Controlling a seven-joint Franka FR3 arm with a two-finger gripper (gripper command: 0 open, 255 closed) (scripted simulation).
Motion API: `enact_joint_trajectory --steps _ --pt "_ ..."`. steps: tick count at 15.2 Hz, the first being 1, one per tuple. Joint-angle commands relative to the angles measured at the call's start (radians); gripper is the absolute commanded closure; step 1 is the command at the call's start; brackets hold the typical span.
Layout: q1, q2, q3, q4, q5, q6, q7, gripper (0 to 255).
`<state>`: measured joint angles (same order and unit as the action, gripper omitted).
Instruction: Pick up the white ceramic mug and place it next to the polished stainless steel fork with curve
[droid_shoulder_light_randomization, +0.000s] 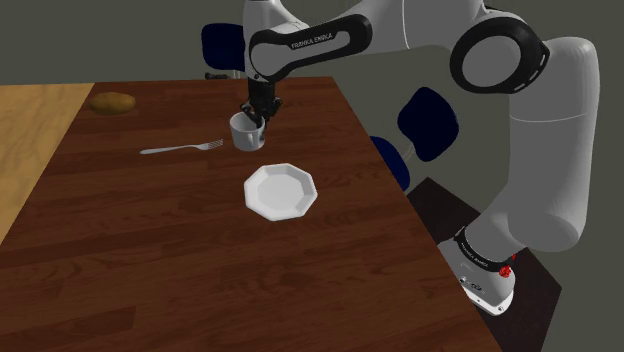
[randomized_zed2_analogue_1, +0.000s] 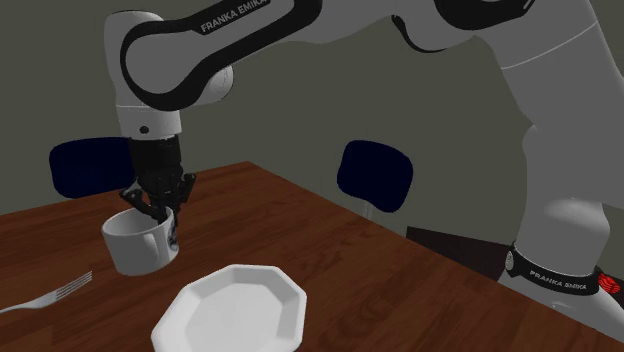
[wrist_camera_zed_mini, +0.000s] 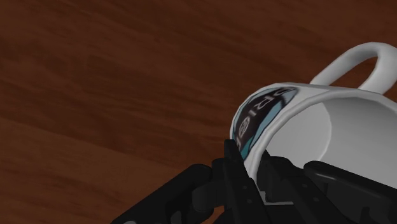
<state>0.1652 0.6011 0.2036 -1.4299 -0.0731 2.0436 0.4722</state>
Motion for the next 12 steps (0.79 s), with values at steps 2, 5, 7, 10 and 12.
enact_joint_trajectory --steps 2,5,7,10,12 --pt "0.000 0.000 0.000 0.000 0.000 0.000 0.000 0" --pt "0.000 0.000 0.000 0.000 0.000 0.000 0.000 0" --pt "0.000 0.000 0.000 0.000 0.000 0.000 0.000 0" --pt "-0.003 -0.033 0.004 0.049 0.007 -0.082 -0.004 0" --pt "-0.003 -0.040 0.004 0.065 0.008 -0.104 -0.005 0"
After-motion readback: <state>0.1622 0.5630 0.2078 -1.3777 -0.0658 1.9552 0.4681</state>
